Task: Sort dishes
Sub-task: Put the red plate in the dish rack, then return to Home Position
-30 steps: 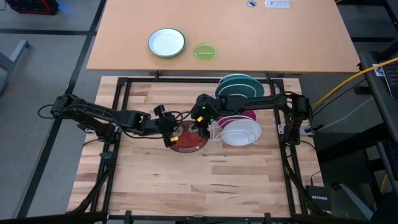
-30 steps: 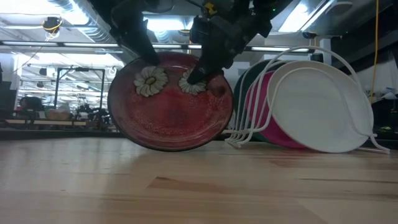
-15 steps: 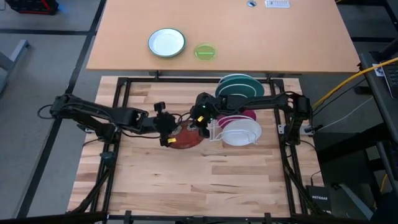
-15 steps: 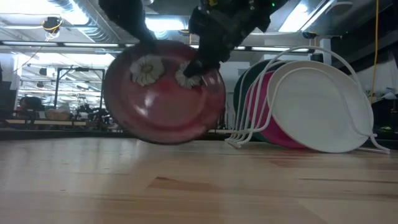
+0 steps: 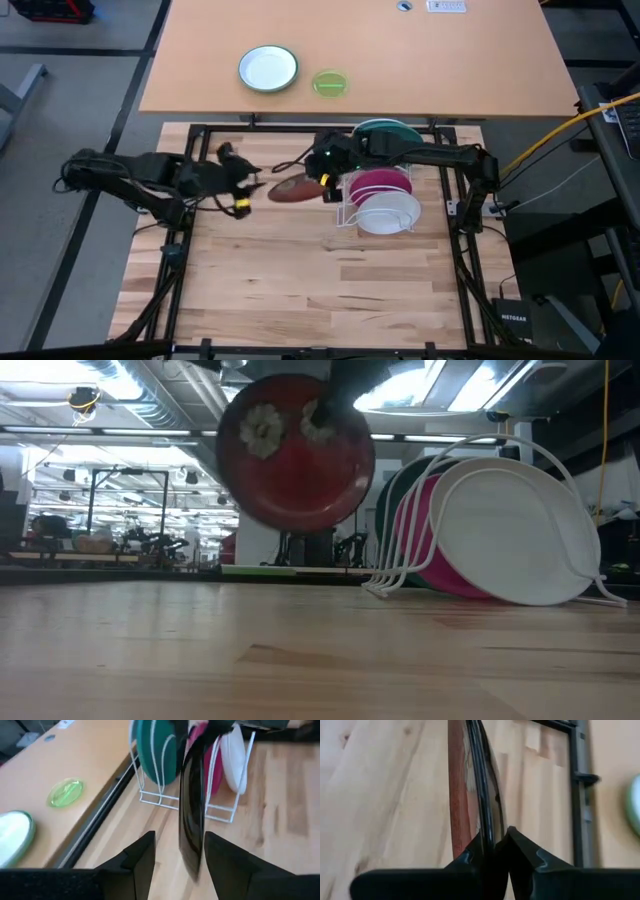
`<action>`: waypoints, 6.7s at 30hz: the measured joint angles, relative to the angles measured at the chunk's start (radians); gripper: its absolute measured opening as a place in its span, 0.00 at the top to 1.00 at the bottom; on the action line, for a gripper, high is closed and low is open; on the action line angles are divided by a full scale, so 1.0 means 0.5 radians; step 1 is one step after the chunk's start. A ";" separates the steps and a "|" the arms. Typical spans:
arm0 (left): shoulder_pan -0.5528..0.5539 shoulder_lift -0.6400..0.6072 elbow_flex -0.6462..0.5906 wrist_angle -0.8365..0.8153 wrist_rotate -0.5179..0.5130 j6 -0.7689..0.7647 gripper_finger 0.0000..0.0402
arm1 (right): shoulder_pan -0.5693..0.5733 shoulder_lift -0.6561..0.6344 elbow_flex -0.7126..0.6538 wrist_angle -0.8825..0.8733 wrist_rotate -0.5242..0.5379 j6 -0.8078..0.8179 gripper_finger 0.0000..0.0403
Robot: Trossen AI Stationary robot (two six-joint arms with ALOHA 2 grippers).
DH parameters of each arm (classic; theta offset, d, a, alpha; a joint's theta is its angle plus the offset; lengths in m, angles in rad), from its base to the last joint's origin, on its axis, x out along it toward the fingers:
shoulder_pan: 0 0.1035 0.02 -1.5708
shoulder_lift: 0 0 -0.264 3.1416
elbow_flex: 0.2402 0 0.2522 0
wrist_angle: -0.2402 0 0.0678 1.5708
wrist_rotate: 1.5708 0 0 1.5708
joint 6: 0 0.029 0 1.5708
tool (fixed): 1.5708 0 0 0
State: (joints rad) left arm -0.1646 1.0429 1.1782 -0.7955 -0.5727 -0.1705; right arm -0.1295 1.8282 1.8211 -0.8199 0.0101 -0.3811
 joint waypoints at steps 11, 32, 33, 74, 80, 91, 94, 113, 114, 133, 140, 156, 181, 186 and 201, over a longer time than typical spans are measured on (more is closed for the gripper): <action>0.000 -0.258 -0.139 -0.153 -0.030 -0.240 0.60 | -0.002 -0.002 0.661 -0.706 0.458 -0.210 0.89; -0.001 -0.288 -0.642 0.290 -0.037 -0.332 0.60 | -0.038 0.003 0.950 -1.503 0.779 -0.140 0.89; -0.001 -0.288 -0.642 0.286 -0.037 -0.332 0.60 | -0.053 0.005 0.950 -1.504 0.779 -0.115 0.89; -0.002 -0.287 -0.640 0.281 -0.034 -0.331 0.60 | -0.600 -0.258 -0.572 -0.903 0.398 -0.190 0.89; -0.002 -0.287 -0.640 0.280 -0.034 -0.332 0.60 | -0.592 -0.250 -0.576 -0.884 0.411 -0.196 0.86; -0.002 -0.287 -0.640 0.269 -0.034 -0.341 0.60 | -0.593 -0.237 -0.585 -0.811 0.534 -0.192 0.59; -0.002 -0.287 -0.640 0.269 -0.034 -0.341 0.60 | -0.593 -0.236 -0.566 -0.844 0.531 -0.181 0.60; -0.001 -0.431 -0.640 0.440 -0.035 0.023 0.60 | -0.591 -0.421 -0.064 -1.301 0.501 -0.081 0.68; -0.001 -0.474 -0.640 0.479 -0.036 0.076 0.60 | -0.591 -0.456 -0.032 -1.298 0.501 -0.080 0.68; -0.001 -1.322 -1.372 0.870 -0.028 0.130 0.60 | 0.266 -1.774 -1.117 0.172 0.658 0.028 0.68; 0.016 -1.607 -1.795 1.179 -0.029 0.034 0.60 | 0.616 -2.004 -1.975 1.140 0.653 -0.062 0.68; 0.027 -2.072 -1.914 1.069 -0.161 0.192 0.60 | 0.915 -2.839 -3.039 2.006 1.089 -0.082 0.68; 0.086 -2.076 -1.917 1.027 -0.270 0.193 0.60 | 0.913 -3.652 -3.306 1.315 0.379 0.088 0.68; 0.086 -2.076 -1.917 1.025 -0.269 0.218 0.60 | 0.913 -3.652 -3.306 1.314 0.309 0.075 0.68; 0.086 -2.076 -1.917 1.024 -0.269 0.238 0.60 | 0.913 -3.652 -3.306 0.924 0.150 0.073 0.68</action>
State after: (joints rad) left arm -0.1215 0.0048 0.2195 -0.2835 -0.7074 -0.0517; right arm 0.3271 0.0021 0.1680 -0.3579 0.0853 -0.3447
